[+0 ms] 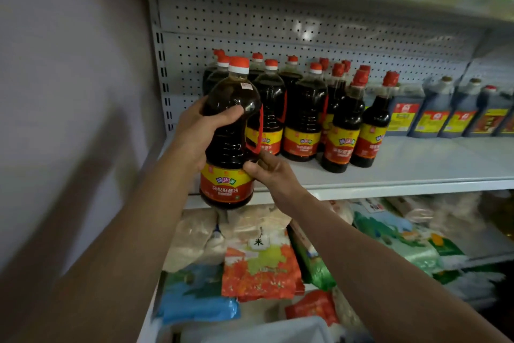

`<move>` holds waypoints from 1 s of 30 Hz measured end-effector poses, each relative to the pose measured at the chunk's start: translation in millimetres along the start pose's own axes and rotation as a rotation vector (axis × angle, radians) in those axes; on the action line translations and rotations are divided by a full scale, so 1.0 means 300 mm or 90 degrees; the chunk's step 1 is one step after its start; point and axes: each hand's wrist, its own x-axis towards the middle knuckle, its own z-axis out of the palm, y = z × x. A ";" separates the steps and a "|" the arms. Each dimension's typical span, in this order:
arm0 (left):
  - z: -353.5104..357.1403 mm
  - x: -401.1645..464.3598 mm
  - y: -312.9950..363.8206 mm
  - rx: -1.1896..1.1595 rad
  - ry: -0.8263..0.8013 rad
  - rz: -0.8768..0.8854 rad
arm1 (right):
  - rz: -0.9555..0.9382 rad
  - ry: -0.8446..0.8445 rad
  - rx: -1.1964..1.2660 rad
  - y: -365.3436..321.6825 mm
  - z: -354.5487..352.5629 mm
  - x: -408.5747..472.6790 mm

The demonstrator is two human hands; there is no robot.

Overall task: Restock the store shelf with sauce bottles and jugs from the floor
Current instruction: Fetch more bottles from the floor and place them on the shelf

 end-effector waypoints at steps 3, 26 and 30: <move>-0.065 0.050 -0.033 -0.002 0.001 0.005 | 0.013 -0.022 -0.011 0.038 0.040 0.065; -0.261 0.223 -0.164 0.040 0.118 0.024 | 0.090 -0.054 -0.108 0.046 0.174 0.266; -0.174 0.190 -0.151 0.091 0.282 -0.017 | 0.122 0.062 -0.118 -0.004 0.055 0.189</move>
